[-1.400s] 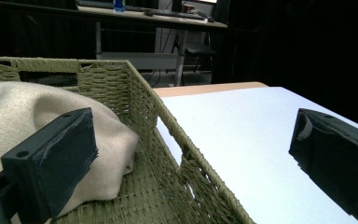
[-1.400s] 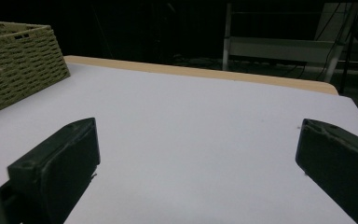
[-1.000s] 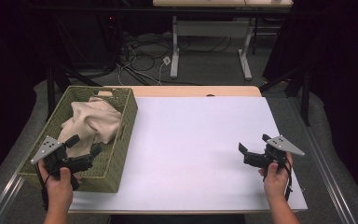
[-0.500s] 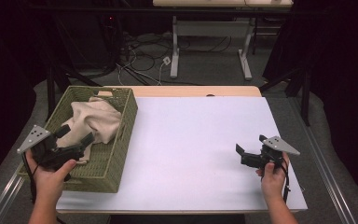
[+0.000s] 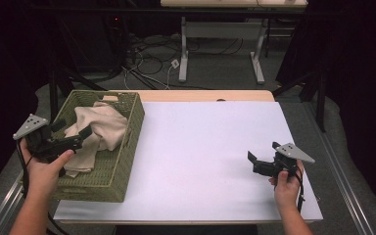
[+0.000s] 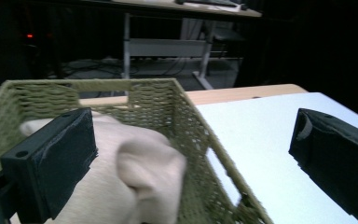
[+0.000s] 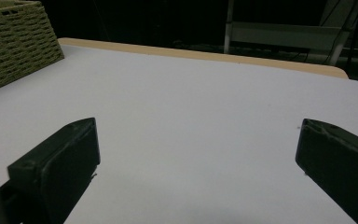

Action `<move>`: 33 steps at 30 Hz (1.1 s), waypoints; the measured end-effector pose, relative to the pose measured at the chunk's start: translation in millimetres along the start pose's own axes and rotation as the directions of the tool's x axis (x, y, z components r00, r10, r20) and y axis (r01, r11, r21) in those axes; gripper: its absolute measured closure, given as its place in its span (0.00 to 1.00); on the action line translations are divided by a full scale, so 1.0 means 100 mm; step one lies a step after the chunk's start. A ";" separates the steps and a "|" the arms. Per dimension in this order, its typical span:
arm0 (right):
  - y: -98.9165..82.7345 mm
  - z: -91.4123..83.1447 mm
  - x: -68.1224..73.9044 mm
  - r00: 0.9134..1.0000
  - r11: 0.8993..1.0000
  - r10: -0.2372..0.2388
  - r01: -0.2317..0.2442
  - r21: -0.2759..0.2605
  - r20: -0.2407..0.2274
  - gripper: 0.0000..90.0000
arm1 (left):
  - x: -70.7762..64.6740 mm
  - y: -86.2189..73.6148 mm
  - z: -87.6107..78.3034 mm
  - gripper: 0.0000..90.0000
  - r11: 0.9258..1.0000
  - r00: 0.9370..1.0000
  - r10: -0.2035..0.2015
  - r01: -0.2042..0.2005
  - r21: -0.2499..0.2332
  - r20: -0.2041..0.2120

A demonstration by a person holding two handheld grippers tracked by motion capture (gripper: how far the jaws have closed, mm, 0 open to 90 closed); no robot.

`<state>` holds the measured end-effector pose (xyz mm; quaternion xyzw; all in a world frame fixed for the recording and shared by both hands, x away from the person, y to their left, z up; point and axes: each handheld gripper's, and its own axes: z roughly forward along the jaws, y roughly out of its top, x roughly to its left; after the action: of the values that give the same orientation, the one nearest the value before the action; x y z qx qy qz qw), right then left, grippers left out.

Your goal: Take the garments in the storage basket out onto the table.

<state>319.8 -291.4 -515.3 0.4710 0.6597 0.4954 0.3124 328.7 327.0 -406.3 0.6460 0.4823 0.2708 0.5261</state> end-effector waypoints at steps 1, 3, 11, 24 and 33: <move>0.00 0.00 0.00 1.000 1.000 0.000 0.000 0.001 0.000 0.00 | 0.01 0.02 0.01 0.01 1.000 1.000 -0.006 0.006 0.002 0.001; 0.00 0.00 -0.01 1.000 1.000 0.000 0.000 0.005 0.005 0.00 | 0.05 0.05 0.05 0.01 1.000 1.000 -0.008 0.008 0.018 0.002; -0.01 0.01 -0.01 1.000 1.000 -0.001 0.001 0.003 0.004 0.00 | 0.15 0.12 0.23 0.01 0.994 1.000 -0.019 0.019 0.106 -0.003; -0.04 0.02 -0.03 1.000 1.000 0.012 -0.012 0.025 0.011 0.00 | 0.38 0.11 0.49 0.01 0.989 0.997 -0.009 0.021 0.149 -0.083; -0.06 0.05 -0.03 1.000 1.000 0.014 -0.015 0.024 0.020 0.00 | 0.44 0.00 0.62 0.01 0.982 0.995 0.033 -0.014 0.188 -0.098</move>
<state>323.8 -293.0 -522.8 0.4844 0.6590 0.4850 0.3096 398.5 341.2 -431.9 0.6839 0.5238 0.2626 0.4347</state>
